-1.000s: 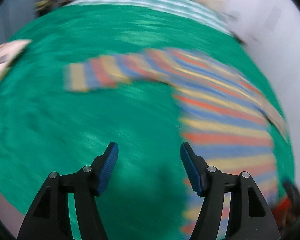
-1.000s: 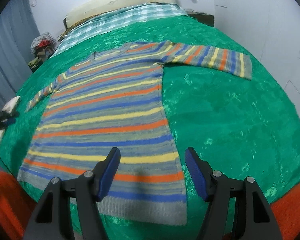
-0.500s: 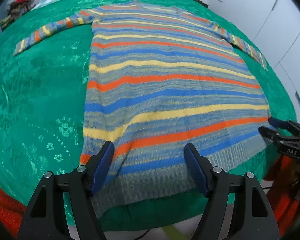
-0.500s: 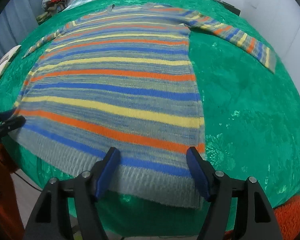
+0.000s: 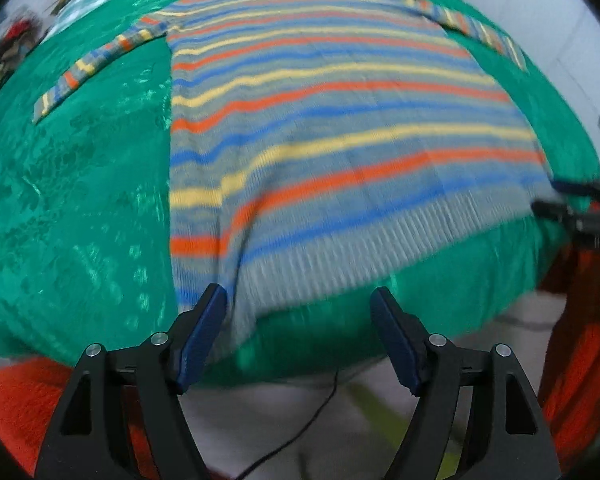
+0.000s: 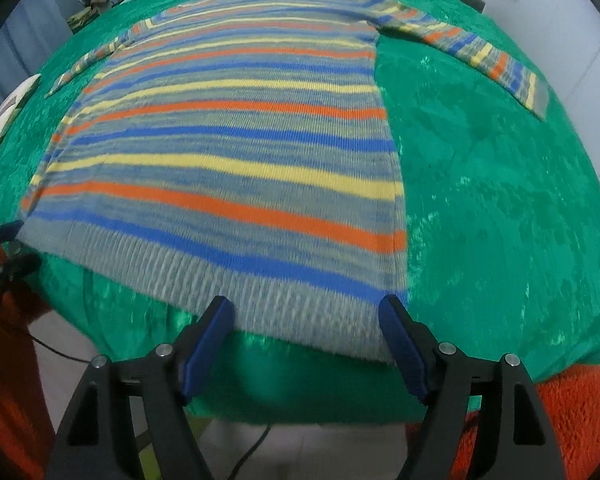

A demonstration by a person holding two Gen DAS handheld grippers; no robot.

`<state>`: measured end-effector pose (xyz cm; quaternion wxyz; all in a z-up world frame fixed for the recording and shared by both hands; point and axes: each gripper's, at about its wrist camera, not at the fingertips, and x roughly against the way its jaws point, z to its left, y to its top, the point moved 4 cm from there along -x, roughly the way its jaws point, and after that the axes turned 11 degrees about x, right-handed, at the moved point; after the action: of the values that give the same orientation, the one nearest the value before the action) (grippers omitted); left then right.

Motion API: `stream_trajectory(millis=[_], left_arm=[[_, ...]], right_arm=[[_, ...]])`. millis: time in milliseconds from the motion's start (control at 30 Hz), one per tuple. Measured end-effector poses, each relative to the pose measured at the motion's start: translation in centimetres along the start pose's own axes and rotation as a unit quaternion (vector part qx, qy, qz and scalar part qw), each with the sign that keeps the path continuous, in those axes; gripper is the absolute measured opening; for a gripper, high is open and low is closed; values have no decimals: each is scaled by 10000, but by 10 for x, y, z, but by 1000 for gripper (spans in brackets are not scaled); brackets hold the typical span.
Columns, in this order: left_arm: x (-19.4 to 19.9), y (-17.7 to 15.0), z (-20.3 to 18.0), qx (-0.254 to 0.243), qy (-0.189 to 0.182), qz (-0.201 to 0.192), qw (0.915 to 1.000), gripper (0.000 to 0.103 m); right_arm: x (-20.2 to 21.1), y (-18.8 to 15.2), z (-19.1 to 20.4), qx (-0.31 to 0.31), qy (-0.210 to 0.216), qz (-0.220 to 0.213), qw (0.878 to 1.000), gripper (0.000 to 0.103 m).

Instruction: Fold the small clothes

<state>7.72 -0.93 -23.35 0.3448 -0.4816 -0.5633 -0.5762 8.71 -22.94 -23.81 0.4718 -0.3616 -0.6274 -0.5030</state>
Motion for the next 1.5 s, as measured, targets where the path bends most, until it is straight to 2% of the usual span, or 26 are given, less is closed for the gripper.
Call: stream_trajectory(millis=[67, 100, 200, 267, 367, 467, 567, 633, 767, 867, 1000, 1033, 1067, 1100, 1133, 1233, 1333, 1400, 1500], left_arm=[[15, -4, 0, 19, -183, -15, 9998, 77], [24, -3, 2, 123, -322, -79, 9994, 77], [56, 23, 15, 584, -709, -526, 9944, 79], [69, 46, 26, 848, -798, -934, 9888, 84], [78, 90, 43, 1250, -730, -1626, 9760, 88], [62, 116, 58, 1534, -606, -1999, 9658, 88], [36, 117, 66, 1796, -563, -1956, 9625, 88], [18, 106, 72, 1977, -566, -1868, 9606, 88], [-8, 90, 79, 2036, -323, -1607, 9652, 88], [-16, 92, 87, 2164, -250, -1542, 9637, 88], [-22, 92, 93, 2215, -129, -1540, 9628, 88], [-24, 91, 94, 2223, -123, -1508, 9632, 88], [-27, 90, 94, 2234, -122, -1482, 9633, 88], [-28, 90, 94, 2235, -112, -1476, 9634, 88], [-28, 90, 94, 2221, -102, -1483, 9636, 88], [-27, 92, 94, 2210, -109, -1525, 9632, 88], [-27, 91, 95, 2228, -132, -1536, 9626, 88], [-27, 91, 94, 2211, -159, -1536, 9629, 88], [-25, 92, 93, 2210, -257, -1542, 9627, 88]], right_arm=[[7, -1, -3, -34, 91, -9, 10000, 75], [15, 1, -7, -149, 212, -180, 9995, 75], [39, 14, -38, -561, 422, -808, 9943, 75], [51, 30, -70, -865, 427, -1204, 9880, 75], [62, 53, -146, -1735, 613, -1803, 9662, 75], [57, 63, -245, -2879, 517, -2161, 9315, 75], [42, 68, -308, -3445, 467, -2099, 9138, 75], [23, 74, -343, -3766, 651, -1969, 9029, 75], [-11, 87, -370, -4117, 1191, -1738, 8867, 74], [-37, 99, -375, -4036, 1225, -1481, 8945, 74], [-55, 110, -380, -4073, 1182, -1518, 8928, 71], [-56, 113, -379, -4043, 1209, -1515, 8938, 56], [-58, 115, -377, -3997, 1292, -1487, 8952, 46], [-62, 117, -373, -3961, 1400, -1373, 8970, 20], [-64, 119, -372, -3943, 1439, -1287, 8985, 6], [-43, 125, -368, -3844, 738, -1344, 9103, 6], [-1, 158, -343, -3219, -198, -1365, 9367, 6], [26, 187, -319, -2745, -411, -1527, 9485, 6], [58, 241, -271, -2035, -285, -1811, 9618, 6]])
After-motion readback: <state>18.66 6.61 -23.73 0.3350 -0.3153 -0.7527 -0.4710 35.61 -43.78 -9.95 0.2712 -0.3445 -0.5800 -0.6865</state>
